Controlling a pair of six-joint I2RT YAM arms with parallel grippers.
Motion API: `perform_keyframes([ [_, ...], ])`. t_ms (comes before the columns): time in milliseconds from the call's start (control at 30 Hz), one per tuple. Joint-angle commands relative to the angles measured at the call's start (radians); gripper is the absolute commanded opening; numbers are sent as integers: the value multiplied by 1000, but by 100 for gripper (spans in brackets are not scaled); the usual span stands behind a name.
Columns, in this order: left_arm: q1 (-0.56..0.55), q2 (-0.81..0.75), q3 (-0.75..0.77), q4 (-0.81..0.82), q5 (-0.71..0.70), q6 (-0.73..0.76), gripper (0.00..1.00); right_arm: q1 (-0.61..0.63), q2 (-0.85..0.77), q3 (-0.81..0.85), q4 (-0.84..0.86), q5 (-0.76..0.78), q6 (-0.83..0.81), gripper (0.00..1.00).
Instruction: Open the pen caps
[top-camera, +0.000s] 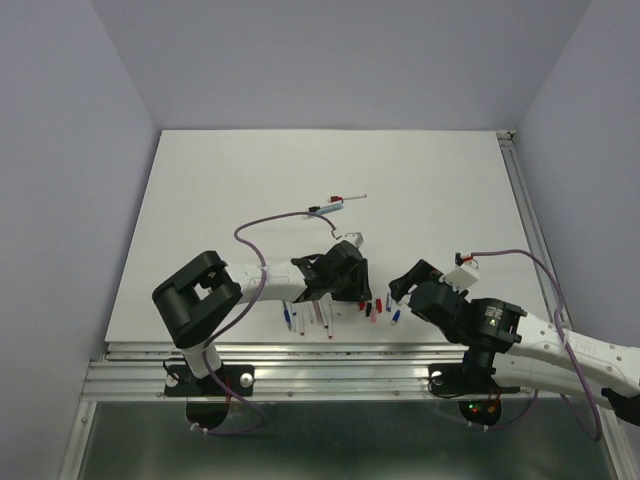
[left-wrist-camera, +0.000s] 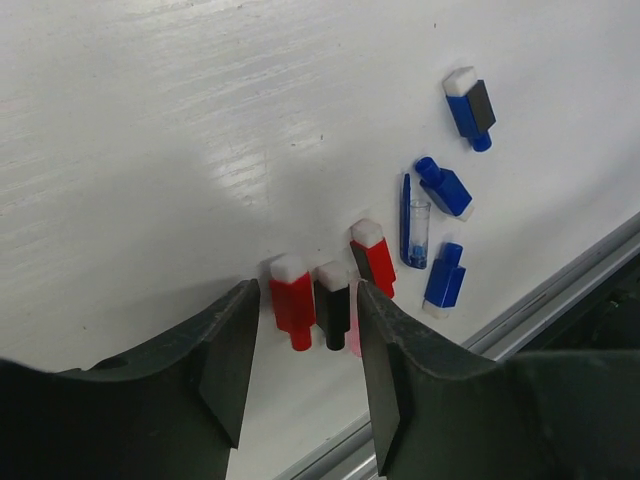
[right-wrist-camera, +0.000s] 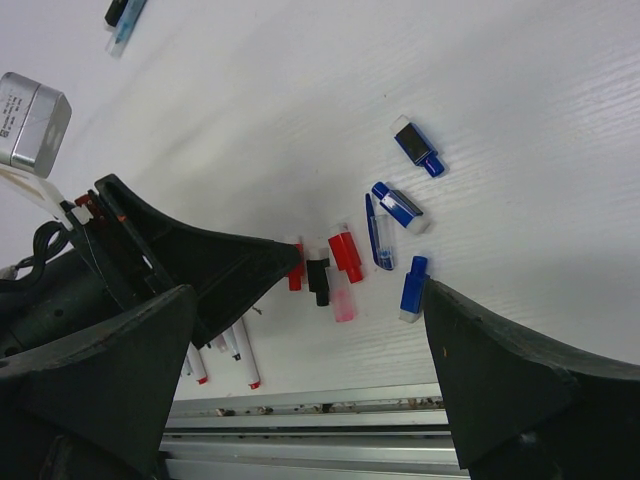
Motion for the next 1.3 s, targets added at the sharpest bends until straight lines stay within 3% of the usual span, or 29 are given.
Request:
perform_keyframes([
  [0,-10,-74,37,-10,-19,14,56,0,-12,-6,-13,48,9,100],
  [600,-10,-120,43,-17,-8,49,60,0,-19,-8,-21,48,15,100],
  [767,-10,-144,40,-16,-11,57,79,0,-22,-9,-21,44,15,100],
  [1267,2,-209,34,-31,-42,88,80,0,-47,-6,-21,42,-28,100],
])
